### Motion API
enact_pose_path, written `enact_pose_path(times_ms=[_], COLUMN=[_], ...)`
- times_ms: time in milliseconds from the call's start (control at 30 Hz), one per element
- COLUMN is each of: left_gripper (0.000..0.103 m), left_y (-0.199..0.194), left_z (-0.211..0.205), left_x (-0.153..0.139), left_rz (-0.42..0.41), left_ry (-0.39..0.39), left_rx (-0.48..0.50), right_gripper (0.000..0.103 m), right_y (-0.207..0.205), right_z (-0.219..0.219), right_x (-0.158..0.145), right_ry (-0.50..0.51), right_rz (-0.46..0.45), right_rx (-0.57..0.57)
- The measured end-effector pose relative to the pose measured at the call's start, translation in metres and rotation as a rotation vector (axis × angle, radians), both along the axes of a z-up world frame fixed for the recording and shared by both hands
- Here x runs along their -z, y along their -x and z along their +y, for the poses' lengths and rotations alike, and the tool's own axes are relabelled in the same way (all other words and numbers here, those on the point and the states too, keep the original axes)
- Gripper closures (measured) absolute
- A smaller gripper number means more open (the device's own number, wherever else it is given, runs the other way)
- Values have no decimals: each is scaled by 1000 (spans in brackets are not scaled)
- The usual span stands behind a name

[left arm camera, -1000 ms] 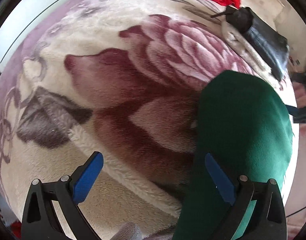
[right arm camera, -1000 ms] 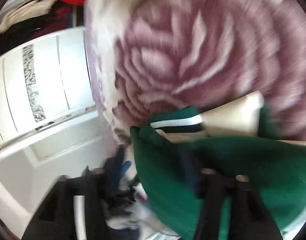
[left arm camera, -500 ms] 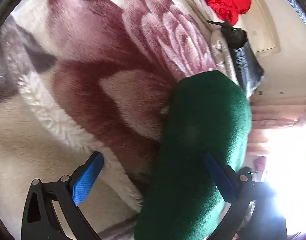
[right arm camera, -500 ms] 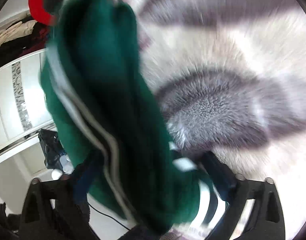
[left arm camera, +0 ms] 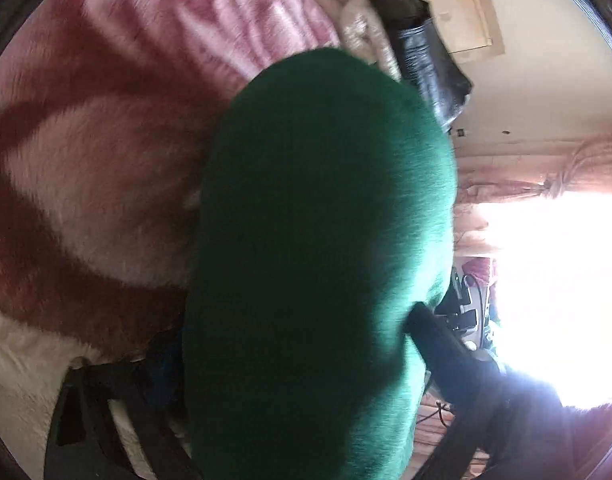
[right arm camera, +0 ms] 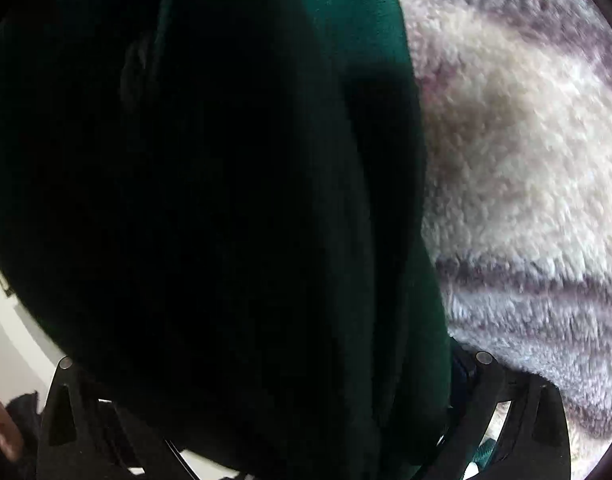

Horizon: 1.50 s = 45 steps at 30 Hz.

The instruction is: Fold large clothes

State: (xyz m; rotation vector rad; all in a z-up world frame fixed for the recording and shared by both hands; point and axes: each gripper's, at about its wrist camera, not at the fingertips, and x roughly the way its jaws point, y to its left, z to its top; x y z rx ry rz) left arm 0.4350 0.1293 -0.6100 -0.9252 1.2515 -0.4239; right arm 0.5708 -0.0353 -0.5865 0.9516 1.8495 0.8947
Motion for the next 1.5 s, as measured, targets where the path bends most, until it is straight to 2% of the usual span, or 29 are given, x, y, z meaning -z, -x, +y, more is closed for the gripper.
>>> enact_pose_path(times_ms=[33,67,100,133,167,200,267,367,500,667,833,967,1033,1100,1200,1233,1333,1367,1400,1500], left_gripper=[15,21,29,33,41,49,53,54,55,55,55,55,55,55,55,54,50,44,36,36], left_y=[-1,0,0,-1,-2,-2,-7,-13,-29,-63,-146,-244,-298,-335,-384,-404,-426,-428,-429,-427], left_z=[-2,-2,0,3,4,6,6,3,0,-14,-30,-39,-44,-44,-47,-49,-48,-47,-46,-41], left_x=[-4,-7,-11,-13,-18,-24,-33,-51,-83,-131,-187,-216,-214,-202,-163,-142,-87,-78,-70,-71], left_rz=[-11,-17,-21,-21,-28,-39,-49,-63,-108,-143,-224,-292,-318,-330,-307,-281,-181,-154,-136,-107], left_ry=[-9,-12,-5,-7,-13,-20,-24,-47,-37,-23,-10,9,19,24,32,30,4,4,3,23], left_rx=[10,11,3,1,2,3,4,17,48,69,104,133,141,147,147,145,158,160,162,175], right_gripper=[0,6,14,33,38,41,45,48,48,49,49,49,49,49,49,49,49,49,49,44], right_y=[1,2,3,4,6,7,9,15,16,0,-60,-140,-196,-259,-327,-345,-392,-402,-411,-425], right_z=[-3,-5,-6,-8,-10,-10,-8,-10,-25,-41,-60,-79,-78,-58,-59,-60,-58,-57,-55,-54], right_x=[-2,-4,-7,-9,-11,-18,-30,-47,-82,-141,-207,-253,-265,-265,-244,-234,-195,-184,-172,-159], right_ry=[-13,-26,-37,-48,-70,-85,-101,-114,-127,-113,-90,-75,-66,-58,-25,-6,91,132,170,197], right_rz=[-5,-9,-19,-25,-21,-43,-74,-86,-108,-174,-255,-337,-373,-390,-394,-389,-362,-351,-347,-322], right_rx=[25,43,53,82,115,129,147,194,244,269,303,330,336,348,348,353,342,336,327,338])
